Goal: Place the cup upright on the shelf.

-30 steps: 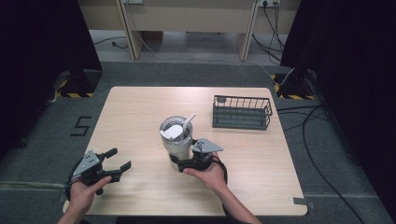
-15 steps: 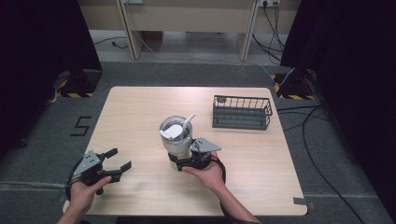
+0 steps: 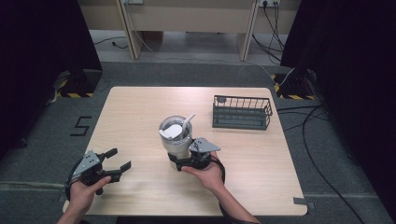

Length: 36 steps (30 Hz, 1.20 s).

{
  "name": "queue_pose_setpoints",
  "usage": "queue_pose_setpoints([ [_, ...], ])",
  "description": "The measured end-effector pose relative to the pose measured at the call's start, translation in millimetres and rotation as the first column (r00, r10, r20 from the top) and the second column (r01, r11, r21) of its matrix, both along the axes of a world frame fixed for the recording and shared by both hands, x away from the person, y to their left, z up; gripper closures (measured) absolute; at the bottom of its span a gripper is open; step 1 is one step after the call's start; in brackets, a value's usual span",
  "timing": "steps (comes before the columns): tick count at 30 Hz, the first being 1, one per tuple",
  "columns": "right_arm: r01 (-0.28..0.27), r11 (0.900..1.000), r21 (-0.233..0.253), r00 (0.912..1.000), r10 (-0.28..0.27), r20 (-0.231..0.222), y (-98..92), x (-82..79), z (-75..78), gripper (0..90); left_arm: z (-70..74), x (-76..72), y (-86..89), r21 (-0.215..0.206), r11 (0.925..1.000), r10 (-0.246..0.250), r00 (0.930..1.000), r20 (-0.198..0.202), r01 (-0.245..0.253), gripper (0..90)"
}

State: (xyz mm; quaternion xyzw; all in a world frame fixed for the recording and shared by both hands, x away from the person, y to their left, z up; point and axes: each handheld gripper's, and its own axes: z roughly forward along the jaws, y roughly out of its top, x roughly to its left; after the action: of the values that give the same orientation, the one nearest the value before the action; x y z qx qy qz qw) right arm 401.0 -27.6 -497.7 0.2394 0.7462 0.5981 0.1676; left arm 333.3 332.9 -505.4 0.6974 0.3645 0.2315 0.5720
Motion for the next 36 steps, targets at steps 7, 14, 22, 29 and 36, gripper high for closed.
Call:
queue_pose_setpoints([
  [7, 0.003, 1.0, -0.006, 1.0, -0.003, -0.006, -0.3, -0.3, 1.2, 11.0, 0.1, -0.1, 0.2, 0.0, 1.0, 0.001, 1.0, 0.0, -0.001, 14.5],
  [14, 0.007, 1.0, 0.001, 0.9999, -0.007, -0.014, -0.9, 0.1, 2.6, 11.1, 0.2, -0.2, 0.5, 0.0, 1.0, 0.003, 1.0, 0.001, -0.003, 14.4],
  [22, 0.022, 1.0, 0.005, 0.9998, -0.022, -0.001, -5.6, 1.3, 9.5, 11.1, 0.3, -0.4, 0.5, 0.001, 1.0, 0.003, 1.0, 0.001, -0.003, 14.5],
  [29, 0.044, 0.999, 0.009, 0.999, -0.044, 0.01, -13.8, 4.1, 17.1, 11.1, 0.2, -0.4, 0.7, 0.0, 1.0, 0.005, 1.0, 0.0, -0.005, 14.5],
  [36, 0.078, 0.997, 0.018, 0.9967, -0.079, 0.02, -24.1, 8.7, 23.6, 11.2, 0.3, -0.5, 1.1, -0.002, 1.0, 0.006, 1.0, -0.001, -0.006, 14.5],
])
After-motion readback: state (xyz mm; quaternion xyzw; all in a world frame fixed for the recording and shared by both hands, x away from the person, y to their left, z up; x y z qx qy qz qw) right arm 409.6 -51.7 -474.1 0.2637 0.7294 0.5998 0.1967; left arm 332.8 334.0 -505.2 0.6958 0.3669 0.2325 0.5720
